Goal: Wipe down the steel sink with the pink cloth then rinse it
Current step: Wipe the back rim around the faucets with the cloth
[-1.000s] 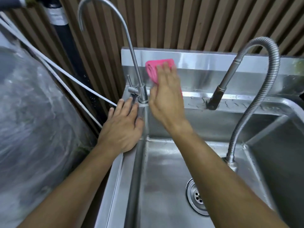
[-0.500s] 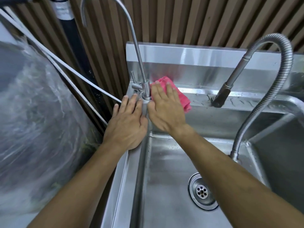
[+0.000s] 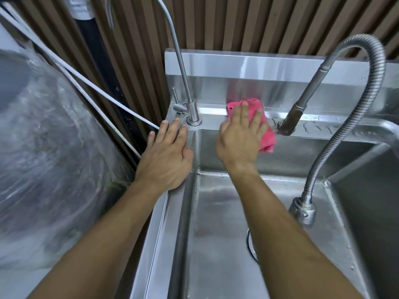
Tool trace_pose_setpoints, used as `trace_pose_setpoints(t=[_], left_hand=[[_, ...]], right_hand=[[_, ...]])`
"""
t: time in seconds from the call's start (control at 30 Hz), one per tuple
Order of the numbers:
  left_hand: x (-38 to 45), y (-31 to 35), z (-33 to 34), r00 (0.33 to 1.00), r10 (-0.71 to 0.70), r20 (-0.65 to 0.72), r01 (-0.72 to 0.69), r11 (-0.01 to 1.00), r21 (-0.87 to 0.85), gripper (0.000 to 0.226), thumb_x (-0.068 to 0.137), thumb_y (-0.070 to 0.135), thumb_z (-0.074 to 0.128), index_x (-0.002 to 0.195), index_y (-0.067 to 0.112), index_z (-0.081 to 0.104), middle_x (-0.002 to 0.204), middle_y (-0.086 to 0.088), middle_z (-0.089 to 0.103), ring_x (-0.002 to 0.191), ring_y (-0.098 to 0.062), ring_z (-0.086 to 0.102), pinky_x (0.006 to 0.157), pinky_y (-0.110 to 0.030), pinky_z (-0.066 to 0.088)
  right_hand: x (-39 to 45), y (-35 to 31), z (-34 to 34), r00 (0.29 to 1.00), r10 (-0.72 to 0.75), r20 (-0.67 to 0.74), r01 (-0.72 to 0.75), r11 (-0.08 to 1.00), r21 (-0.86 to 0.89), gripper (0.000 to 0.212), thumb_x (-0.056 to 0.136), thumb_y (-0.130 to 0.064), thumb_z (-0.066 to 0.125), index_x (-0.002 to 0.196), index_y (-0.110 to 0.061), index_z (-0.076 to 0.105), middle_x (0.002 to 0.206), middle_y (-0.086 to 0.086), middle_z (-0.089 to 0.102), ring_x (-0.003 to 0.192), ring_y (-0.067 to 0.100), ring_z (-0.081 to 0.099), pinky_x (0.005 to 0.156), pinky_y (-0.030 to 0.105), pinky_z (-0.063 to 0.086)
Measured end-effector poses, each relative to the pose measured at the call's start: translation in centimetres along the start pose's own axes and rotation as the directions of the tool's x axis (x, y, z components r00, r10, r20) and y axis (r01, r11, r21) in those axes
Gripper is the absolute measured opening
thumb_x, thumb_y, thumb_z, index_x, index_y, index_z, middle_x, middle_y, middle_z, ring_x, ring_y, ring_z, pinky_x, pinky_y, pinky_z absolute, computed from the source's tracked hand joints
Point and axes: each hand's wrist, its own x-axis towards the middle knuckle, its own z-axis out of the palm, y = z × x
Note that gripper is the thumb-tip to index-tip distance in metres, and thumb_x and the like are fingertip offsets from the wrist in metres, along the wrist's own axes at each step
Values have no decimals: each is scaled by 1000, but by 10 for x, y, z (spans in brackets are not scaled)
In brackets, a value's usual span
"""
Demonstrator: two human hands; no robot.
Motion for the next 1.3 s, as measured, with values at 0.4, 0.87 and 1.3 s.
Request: trace_pose_setpoints(t=[0.4,0.87,1.3], left_hand=[[0,-1,-1,1000,5,10,-5,1000,29,59,110,34,22,166,21,11,174,5,-4,160,-18,-9,130,-46,-2],[3,-2,3,1000,11,-25,-9,996,85,60,109,43,18,165,22,14,174,0,-10,159,-26,-15,129,-49,-1],[6,-2,5,1000,4,-26,-2,998,60,61,109,43,21,165,20,16,174,3,2,160,-23,-3,129,-50,4]], right_hand=[[15,47,-14,987,-146,70,149,988,-31,55,110,-34,24,164,-19,23,172,0,18,159,32,9,129,46,6],[16,59,-12,929,-370,-5,369,928,-58,51,108,-38,37,155,-20,43,164,4,39,154,34,29,125,52,25],[18,52,-9,956,-294,1,292,947,-136,59,108,-44,36,156,-12,41,163,11,39,149,44,31,126,52,17]])
